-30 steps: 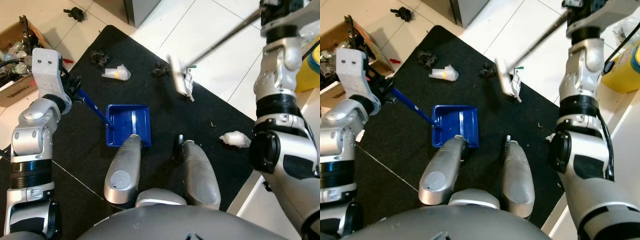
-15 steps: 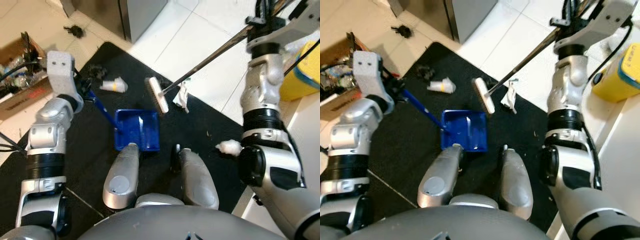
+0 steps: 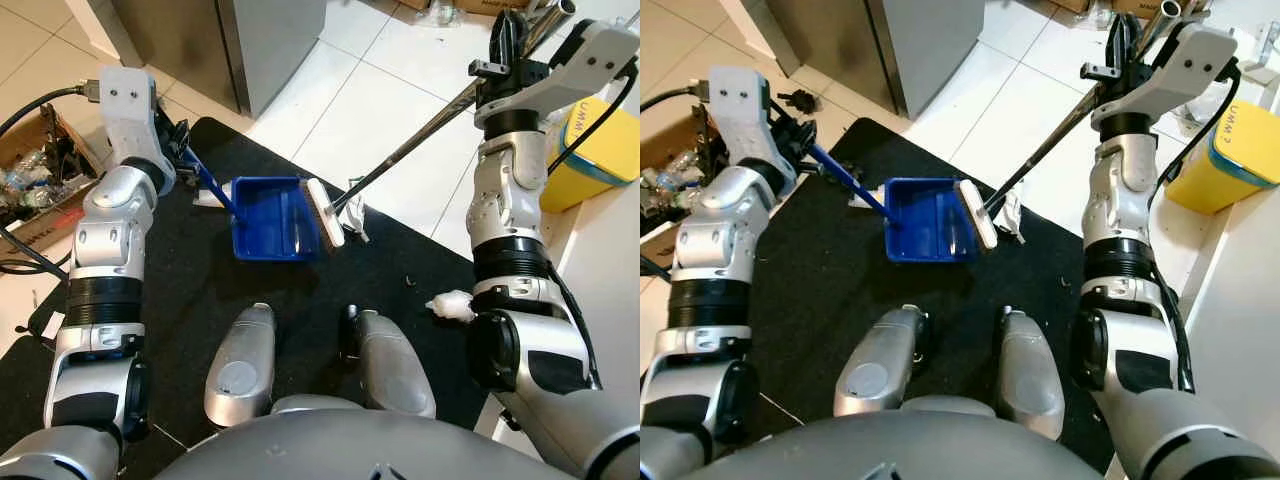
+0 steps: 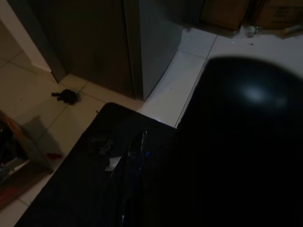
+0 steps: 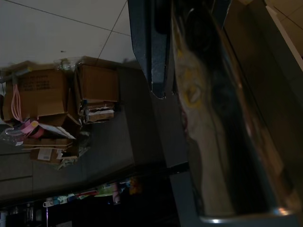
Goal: Sweep floor
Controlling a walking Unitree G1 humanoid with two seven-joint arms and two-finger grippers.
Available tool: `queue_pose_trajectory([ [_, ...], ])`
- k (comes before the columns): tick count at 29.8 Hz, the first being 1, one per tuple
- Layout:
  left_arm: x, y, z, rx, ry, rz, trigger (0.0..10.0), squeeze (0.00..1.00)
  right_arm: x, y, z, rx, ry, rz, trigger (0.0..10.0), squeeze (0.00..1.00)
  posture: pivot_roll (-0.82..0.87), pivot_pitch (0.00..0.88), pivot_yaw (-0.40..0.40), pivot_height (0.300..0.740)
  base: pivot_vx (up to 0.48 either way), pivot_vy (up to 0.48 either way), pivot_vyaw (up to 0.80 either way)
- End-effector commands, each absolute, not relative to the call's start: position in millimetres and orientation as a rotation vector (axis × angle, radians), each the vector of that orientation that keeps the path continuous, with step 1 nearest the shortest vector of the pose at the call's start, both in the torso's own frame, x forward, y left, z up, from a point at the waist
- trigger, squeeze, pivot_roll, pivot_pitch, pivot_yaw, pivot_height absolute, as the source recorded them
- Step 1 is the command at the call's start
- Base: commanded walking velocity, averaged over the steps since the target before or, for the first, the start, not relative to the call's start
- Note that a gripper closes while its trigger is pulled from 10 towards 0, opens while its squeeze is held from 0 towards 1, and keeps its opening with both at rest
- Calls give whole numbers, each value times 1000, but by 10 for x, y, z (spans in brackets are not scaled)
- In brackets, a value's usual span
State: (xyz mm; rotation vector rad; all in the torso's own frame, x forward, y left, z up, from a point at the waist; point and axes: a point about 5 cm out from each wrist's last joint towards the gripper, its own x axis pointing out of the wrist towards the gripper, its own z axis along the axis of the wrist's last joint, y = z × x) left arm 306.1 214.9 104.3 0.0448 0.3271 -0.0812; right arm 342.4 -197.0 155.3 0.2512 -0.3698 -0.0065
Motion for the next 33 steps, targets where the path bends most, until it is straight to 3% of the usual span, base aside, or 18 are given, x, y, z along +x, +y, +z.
queue_pose_trajectory([
  [1, 3089, 2135, 1073, 27, 295, -75, 10000, 0, 3437, -1995, 1670, 239, -413, -8, 10000, 0, 257, 0, -8, 740, 0, 0, 0],
  [17, 3077, 2163, 925, 12, 333, -11, 10000, 0, 3527, -1997, 1586, 80, -334, -29, 10000, 0, 278, 0, -25, 740, 0, 0, 0],
  [33, 2759, 2321, 848, -16, 398, 36, 10000, 0, 3623, -1983, 1695, -192, -380, -72, 10000, 0, 341, 138, -6, 740, 0, 0, 0],
])
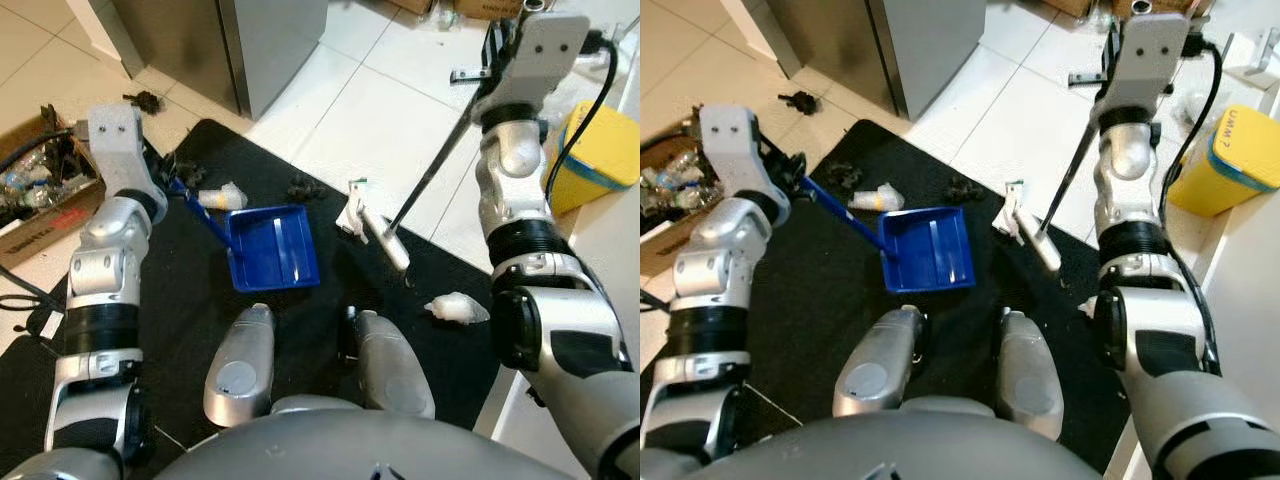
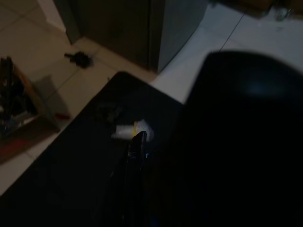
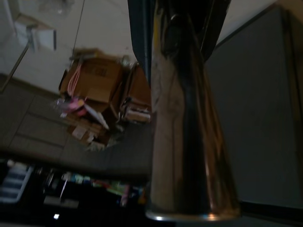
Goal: Sweep floor
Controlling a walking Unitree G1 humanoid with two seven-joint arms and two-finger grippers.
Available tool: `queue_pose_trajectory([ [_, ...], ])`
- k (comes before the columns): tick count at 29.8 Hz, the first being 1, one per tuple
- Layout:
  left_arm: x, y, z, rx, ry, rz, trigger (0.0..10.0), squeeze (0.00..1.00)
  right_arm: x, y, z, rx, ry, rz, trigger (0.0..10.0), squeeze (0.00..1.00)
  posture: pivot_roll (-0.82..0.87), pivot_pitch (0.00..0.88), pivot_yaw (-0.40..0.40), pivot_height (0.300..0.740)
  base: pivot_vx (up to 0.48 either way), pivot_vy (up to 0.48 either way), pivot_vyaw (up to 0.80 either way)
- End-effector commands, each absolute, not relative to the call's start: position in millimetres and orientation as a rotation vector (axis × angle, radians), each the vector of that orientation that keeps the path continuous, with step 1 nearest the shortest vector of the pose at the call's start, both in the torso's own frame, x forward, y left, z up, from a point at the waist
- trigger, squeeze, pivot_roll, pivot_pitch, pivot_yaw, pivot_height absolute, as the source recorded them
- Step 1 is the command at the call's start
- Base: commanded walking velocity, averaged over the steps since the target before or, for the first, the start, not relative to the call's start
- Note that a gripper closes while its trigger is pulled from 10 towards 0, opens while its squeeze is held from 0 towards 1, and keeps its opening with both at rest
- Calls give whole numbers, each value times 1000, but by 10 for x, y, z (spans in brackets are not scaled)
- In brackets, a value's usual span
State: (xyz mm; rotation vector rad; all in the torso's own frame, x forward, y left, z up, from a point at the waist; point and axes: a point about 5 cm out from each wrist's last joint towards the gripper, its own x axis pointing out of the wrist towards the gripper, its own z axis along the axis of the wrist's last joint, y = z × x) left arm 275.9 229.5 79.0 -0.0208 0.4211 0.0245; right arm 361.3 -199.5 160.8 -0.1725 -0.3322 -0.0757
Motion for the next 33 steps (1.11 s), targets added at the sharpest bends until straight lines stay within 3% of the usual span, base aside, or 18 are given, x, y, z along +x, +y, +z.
queue_pose_trajectory([
  [1, 2737, 2334, 840, -14, 403, 42, 10000, 0, 3629, -1978, 1709, -199, -389, -75, 10000, 0, 342, 143, -4, 740, 0, 0, 0],
  [9, 2671, 2427, 858, 11, 407, 117, 10000, 0, 3653, -1971, 1761, -221, -418, -113, 10000, 0, 363, 194, 10, 740, 0, 0, 0],
  [11, 2548, 2504, 925, 19, 407, 142, 10000, 0, 3650, -1924, 1780, -277, -448, -132, 10000, 0, 393, 240, 22, 740, 0, 0, 0],
  [18, 2386, 2605, 1068, 7, 390, 171, 10000, 0, 3675, -1842, 1711, -321, -424, -127, 10000, 0, 437, 280, 24, 740, 0, 0, 0],
  [33, 2064, 2695, 1356, -17, 346, 196, 10000, 0, 3728, -1732, 1669, -313, -396, -125, 10000, 0, 531, 361, 19, 740, 0, 0, 0],
])
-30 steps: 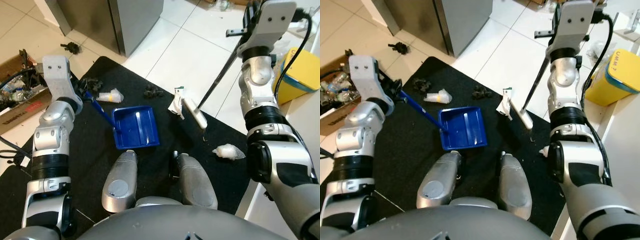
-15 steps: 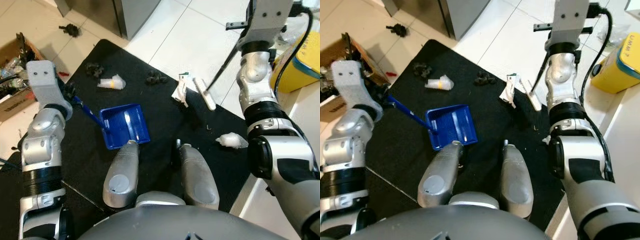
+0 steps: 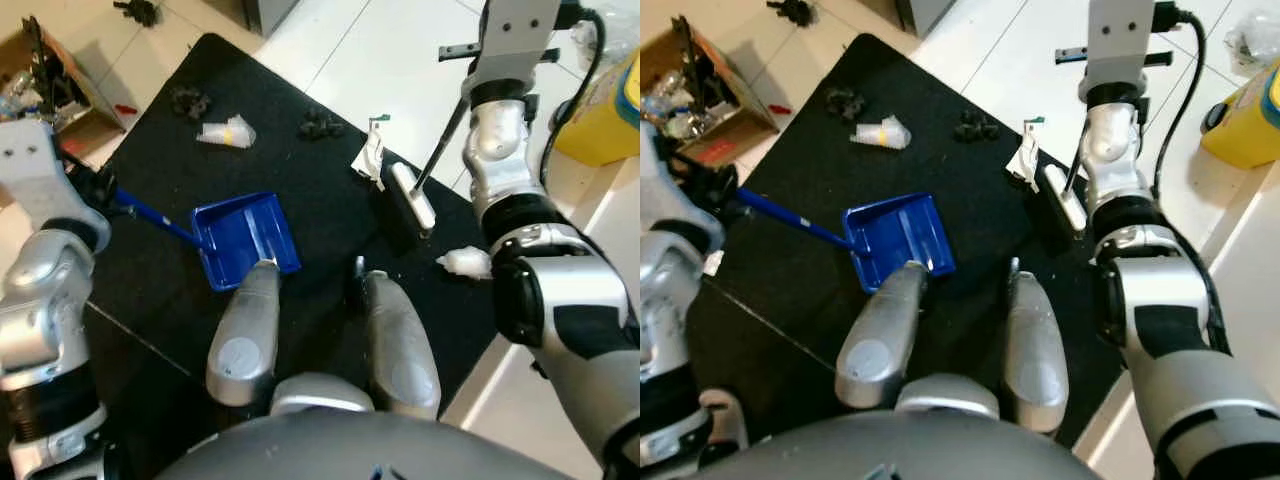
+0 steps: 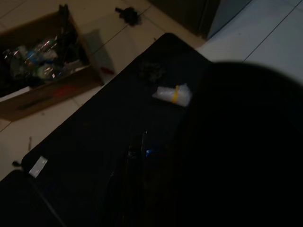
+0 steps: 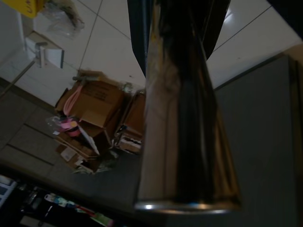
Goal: Sweep floor
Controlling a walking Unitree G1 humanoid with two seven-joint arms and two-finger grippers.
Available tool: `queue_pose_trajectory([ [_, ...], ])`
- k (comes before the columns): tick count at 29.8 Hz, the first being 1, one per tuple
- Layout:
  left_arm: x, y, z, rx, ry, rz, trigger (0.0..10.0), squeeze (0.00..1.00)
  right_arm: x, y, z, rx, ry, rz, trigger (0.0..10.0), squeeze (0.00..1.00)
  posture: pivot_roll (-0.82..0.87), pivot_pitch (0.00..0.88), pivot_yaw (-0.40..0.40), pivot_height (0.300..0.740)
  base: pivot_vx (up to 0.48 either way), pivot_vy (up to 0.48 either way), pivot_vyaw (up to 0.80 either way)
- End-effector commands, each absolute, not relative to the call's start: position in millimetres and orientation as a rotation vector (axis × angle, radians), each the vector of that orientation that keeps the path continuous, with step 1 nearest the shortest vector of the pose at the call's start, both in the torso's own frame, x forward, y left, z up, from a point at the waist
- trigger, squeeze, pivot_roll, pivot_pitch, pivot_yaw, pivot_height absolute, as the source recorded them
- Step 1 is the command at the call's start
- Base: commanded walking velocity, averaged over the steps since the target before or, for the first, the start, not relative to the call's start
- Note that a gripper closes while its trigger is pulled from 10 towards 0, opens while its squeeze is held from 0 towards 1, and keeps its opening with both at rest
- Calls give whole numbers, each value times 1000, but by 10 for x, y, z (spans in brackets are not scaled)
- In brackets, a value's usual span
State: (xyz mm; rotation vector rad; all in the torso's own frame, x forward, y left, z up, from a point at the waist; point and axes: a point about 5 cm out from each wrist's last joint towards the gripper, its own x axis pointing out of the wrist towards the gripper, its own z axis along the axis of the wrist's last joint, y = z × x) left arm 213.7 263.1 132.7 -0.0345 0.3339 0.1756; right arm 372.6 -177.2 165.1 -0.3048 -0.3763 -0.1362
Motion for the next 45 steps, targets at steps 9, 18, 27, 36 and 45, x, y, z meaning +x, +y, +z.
queue_pose_trajectory([
  [9, 1910, 2714, 1370, -23, 365, 216, 10000, 0, 3748, -1643, 1659, -308, -385, -77, 10000, 0, 545, 384, 16, 740, 0, 0, 0],
  [18, 1987, 2673, 1367, -29, 383, 186, 10000, 0, 3731, -1373, 1609, -122, -366, 136, 10000, 0, 507, 356, 29, 740, 0, 0, 0],
  [27, 2081, 2634, 1344, -39, 387, 170, 10000, 0, 3718, -1509, 2011, -8, -539, 219, 10000, 0, 470, 336, 21, 740, 0, 0, 0],
  [36, 2090, 2617, 1339, -45, 390, 166, 10000, 0, 3741, -1704, 2636, -154, -760, 195, 10000, 0, 480, 337, 17, 740, 0, 0, 0],
  [45, 2045, 2635, 1354, -43, 392, 175, 10000, 0, 3794, -1455, 2238, -456, -611, 238, 10000, 0, 500, 354, 16, 740, 0, 0, 0],
])
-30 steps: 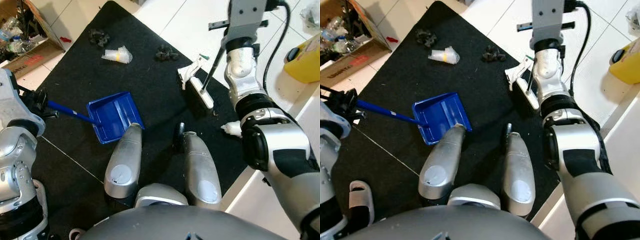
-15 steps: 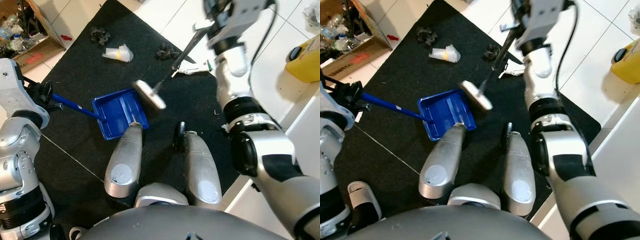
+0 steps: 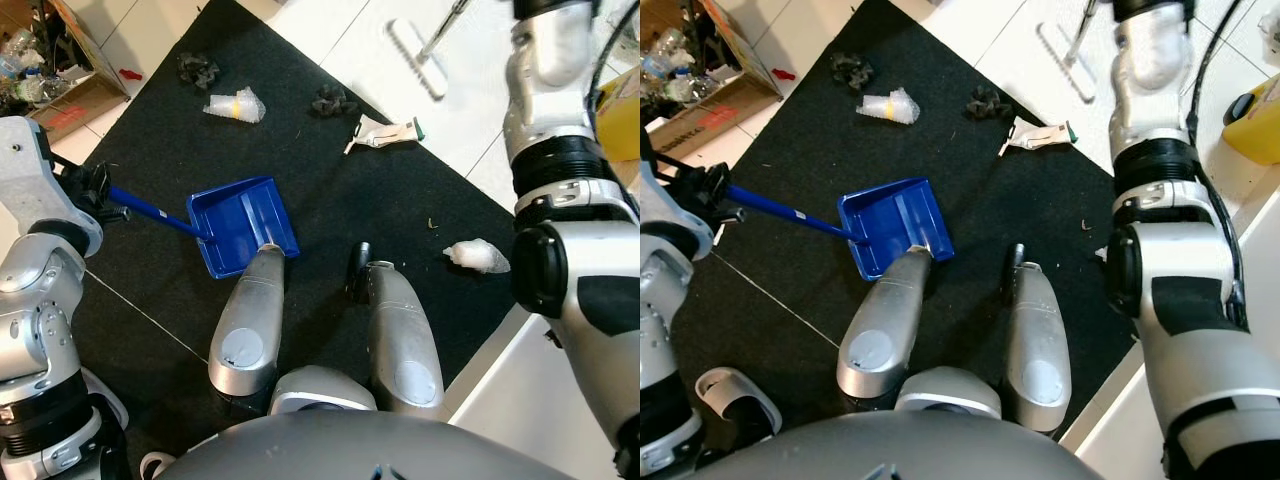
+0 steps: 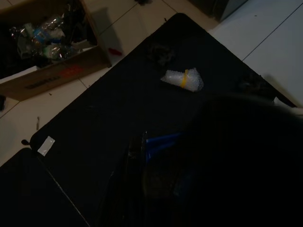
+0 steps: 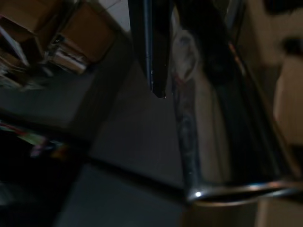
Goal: Sweep floor
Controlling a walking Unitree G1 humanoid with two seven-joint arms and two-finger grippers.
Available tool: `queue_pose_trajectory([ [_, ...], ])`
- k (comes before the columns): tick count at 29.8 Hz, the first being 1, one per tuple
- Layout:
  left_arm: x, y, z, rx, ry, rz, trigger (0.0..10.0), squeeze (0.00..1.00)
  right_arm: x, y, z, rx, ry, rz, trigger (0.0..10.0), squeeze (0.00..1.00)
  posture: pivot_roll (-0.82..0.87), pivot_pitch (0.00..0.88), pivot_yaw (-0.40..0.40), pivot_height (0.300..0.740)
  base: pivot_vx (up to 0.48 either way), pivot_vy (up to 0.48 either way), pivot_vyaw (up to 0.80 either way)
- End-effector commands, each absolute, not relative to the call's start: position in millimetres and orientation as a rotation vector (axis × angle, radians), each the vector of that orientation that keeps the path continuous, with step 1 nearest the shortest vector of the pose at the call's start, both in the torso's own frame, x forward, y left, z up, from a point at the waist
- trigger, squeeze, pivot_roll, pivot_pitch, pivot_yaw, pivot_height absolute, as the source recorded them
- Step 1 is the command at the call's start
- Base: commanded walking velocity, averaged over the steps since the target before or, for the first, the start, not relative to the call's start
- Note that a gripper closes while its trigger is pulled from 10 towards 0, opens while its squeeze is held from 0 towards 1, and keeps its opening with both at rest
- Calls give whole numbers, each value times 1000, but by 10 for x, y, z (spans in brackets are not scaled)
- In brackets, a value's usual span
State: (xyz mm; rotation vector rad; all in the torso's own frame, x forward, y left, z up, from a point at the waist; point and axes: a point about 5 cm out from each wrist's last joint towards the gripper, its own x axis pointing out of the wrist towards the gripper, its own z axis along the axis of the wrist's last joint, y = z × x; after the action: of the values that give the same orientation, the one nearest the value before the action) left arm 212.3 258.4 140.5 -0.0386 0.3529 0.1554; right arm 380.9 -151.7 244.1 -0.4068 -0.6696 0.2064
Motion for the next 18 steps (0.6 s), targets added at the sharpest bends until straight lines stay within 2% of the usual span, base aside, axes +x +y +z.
queue_pose_trajectory([
  [1, 2045, 2635, 1354, -43, 392, 175, 10000, 0, 3794, -1455, 2238, -456, -611, 238, 10000, 0, 500, 354, 16, 740, 0, 0, 0],
  [2, 2045, 2635, 1354, -43, 392, 175, 10000, 0, 3794, -1455, 2238, -456, -611, 238, 10000, 0, 500, 354, 16, 740, 0, 0, 0],
  [4, 2011, 2649, 1366, -39, 394, 182, 10000, 0, 3757, -1261, 1667, -542, -370, 349, 10000, 0, 521, 360, 19, 740, 0, 0, 0],
  [6, 1989, 2665, 1383, -34, 394, 188, 10000, 0, 3684, -1224, 1247, -364, -124, 413, 10000, 0, 531, 360, 22, 740, 0, 0, 0],
  [8, 1989, 2665, 1383, -34, 394, 188, 10000, 0, 3684, -1224, 1247, -364, -124, 413, 10000, 0, 531, 360, 22, 740, 0, 0, 0],
  [10, 1978, 2692, 1388, -29, 395, 194, 10000, 0, 3620, -1241, 1059, -174, -14, 440, 10000, 0, 528, 355, 24, 740, 0, 0, 0],
  [11, 1978, 2692, 1388, -29, 395, 194, 10000, 0, 3620, -1241, 1059, -174, -14, 440, 10000, 0, 528, 355, 24, 740, 0, 0, 0],
  [14, 2004, 2681, 1390, -28, 391, 188, 10000, 0, 3600, -1312, 1019, -27, 7, 437, 10000, 0, 515, 339, 24, 740, 0, 0, 0],
  [18, 2022, 2674, 1387, -28, 390, 185, 10000, 0, 3605, -1326, 1037, -1, -3, 439, 10000, 0, 512, 332, 22, 740, 0, 0, 0],
])
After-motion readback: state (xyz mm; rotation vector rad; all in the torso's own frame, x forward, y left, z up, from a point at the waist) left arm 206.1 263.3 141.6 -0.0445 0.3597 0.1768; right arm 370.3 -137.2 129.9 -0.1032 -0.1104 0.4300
